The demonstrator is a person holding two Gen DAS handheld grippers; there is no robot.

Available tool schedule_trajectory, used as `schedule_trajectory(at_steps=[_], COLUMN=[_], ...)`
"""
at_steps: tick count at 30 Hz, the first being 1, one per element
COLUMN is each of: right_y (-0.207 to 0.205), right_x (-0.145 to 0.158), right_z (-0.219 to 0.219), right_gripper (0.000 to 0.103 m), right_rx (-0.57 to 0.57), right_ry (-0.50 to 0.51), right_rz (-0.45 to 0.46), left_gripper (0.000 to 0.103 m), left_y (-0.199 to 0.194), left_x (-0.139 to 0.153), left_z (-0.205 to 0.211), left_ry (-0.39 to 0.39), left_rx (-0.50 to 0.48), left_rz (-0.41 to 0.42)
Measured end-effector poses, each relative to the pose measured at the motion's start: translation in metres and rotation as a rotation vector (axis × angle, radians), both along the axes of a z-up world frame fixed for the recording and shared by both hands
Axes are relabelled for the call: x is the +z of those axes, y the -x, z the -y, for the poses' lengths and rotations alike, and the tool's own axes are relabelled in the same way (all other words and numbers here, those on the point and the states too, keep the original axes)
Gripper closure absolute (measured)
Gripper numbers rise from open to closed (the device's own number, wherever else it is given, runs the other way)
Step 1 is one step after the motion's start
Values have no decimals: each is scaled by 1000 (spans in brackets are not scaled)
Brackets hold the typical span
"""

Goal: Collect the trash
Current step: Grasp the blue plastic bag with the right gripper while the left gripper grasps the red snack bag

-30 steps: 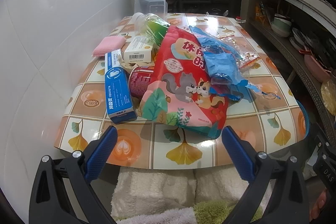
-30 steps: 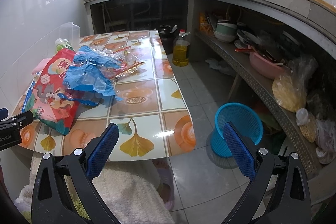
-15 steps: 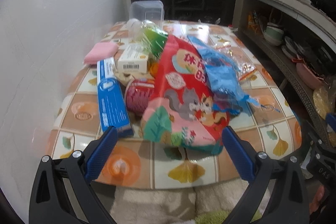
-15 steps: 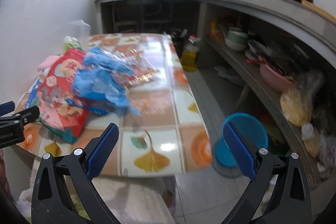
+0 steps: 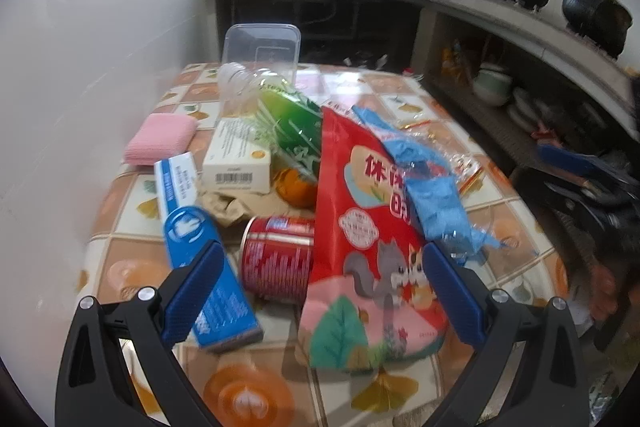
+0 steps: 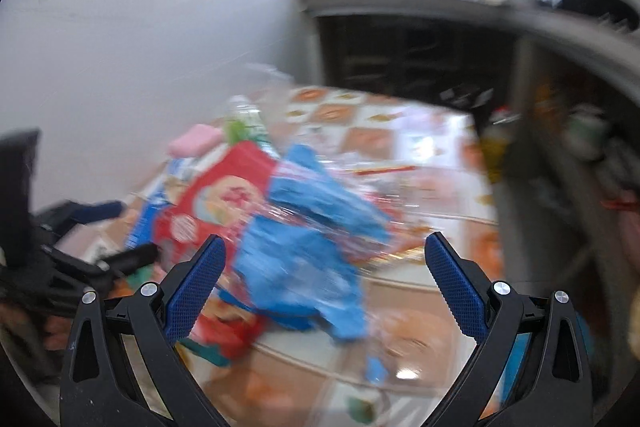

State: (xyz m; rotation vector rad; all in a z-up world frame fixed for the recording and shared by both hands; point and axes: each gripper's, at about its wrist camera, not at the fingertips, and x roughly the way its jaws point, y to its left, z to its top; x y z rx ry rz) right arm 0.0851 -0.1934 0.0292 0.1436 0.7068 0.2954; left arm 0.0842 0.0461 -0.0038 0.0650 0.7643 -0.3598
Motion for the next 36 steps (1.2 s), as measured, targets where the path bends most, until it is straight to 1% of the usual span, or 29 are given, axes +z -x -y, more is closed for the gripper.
schedule_trajectory(at_steps=[2, 3, 5, 8, 11, 13, 15, 16, 18, 19, 21, 22, 24, 25, 27, 32, 36], right_y=[-24, -35, -51, -72, -79, -82, -84, -82, -84, -82, -77, -74, -69, -67, -63, -39, -22], right_x=[-8, -12, -23, -42, -54, -57, -60, -62, -66, -67, -66, -64, -61, -60, -58, -41, -27], right_z=[-1, -4, -8, -16, -14, -9, -6, -4, 1, 2, 4, 4, 6, 6, 9, 28, 39], right_gripper=[8, 8, 8, 8, 8, 17, 32, 36, 51, 54, 68, 71, 82, 84, 92, 96, 97], right_rx=[78, 99, 164, 260, 285, 292, 286, 284, 278, 275, 274, 273, 266, 259, 251, 190, 128], right_ry=[-55, -56, -52, 13, 2, -39, -65, -80, -97, -104, -120, -128, -135, -136, -147, -205, -239], right_rz=[-57, -82, -127, -192, -245, -270, -287, -295, -310, -313, -318, -317, -306, -300, -286, -241, -190], left_gripper=[6, 6, 6, 6, 6, 6, 6, 6, 6, 6, 6, 6, 6, 6, 6, 6, 6], left_y=[-5, -8, -11, -15, -19, -22, -23, -23, -23, -23, -24, -24, -23, -22, -20, -16, -15], left_x=[-2, -3, -6, -9, -13, -14, -15, -15, -16, -16, -17, -17, -16, -15, -13, -7, -1], left_z=[-4, -6, -10, -13, -13, -14, -14, -14, -14, -13, -13, -13, -12, -12, -11, -13, -16], left_ry=[34, 48, 88, 134, 141, 141, 146, 146, 142, 138, 130, 126, 119, 116, 114, 132, 178], left_rx=[-8, -13, -27, -44, -46, -45, -47, -49, -53, -55, -58, -60, -62, -63, -62, -55, -62], left_rz=[5, 6, 2, -18, -36, -45, -51, -53, -53, -53, -54, -55, -53, -51, -48, -41, -45])
